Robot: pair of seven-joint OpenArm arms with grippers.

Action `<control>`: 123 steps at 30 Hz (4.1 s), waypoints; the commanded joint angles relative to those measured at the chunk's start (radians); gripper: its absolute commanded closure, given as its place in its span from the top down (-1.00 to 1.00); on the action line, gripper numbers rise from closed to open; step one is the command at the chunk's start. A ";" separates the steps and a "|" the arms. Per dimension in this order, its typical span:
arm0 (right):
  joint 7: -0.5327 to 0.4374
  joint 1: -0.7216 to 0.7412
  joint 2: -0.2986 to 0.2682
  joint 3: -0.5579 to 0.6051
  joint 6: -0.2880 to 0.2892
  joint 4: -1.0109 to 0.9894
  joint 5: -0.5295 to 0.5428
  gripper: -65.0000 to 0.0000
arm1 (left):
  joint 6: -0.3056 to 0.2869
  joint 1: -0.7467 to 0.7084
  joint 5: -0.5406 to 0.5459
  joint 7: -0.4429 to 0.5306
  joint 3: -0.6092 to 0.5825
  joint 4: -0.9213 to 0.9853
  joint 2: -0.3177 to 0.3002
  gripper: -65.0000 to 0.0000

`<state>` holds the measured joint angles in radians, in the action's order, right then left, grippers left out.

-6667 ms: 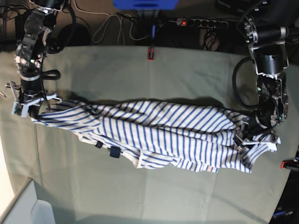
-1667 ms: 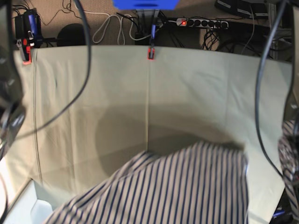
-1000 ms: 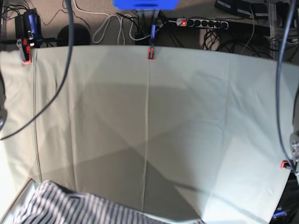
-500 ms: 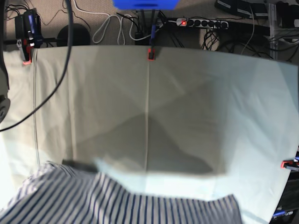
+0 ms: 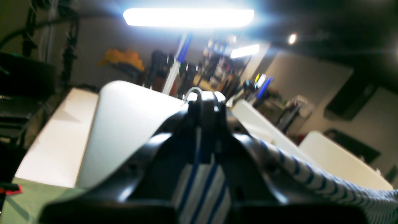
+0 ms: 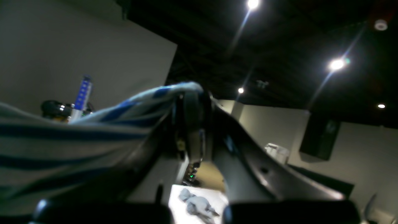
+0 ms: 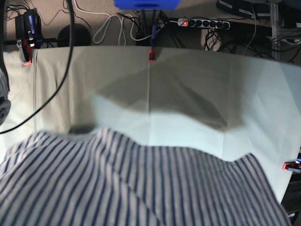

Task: Layout the t-shirt on the table in an organized manner, then fold the t-shirt properly
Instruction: 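Swing the held shirt up and lay it flat across the table, then release the shirt and move both grippers to its collar corners, then grasp the shirt corners with both grippers and lift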

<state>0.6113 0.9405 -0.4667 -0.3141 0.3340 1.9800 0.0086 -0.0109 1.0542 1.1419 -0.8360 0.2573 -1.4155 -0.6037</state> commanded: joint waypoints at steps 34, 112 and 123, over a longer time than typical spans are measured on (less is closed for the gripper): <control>-0.528 0.085 0.135 0.074 -0.014 -1.220 -0.140 0.14 | 0.006 -0.108 -0.418 0.659 -0.049 0.703 0.318 0.55; -0.420 -1.041 0.463 -0.078 -0.008 -0.583 -0.137 -1.00 | 0.013 -0.885 -0.557 0.502 -0.180 0.304 0.302 -0.99; -0.423 -1.362 0.491 -0.098 -0.008 -0.169 -0.135 -1.00 | 0.007 -1.087 -0.557 0.120 0.155 -0.133 0.333 -0.99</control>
<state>0.2241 -0.4294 0.0307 -0.4088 0.3298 1.7885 -0.1337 0.0044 -0.0582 0.5751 -0.7536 0.4137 -1.5280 -0.2577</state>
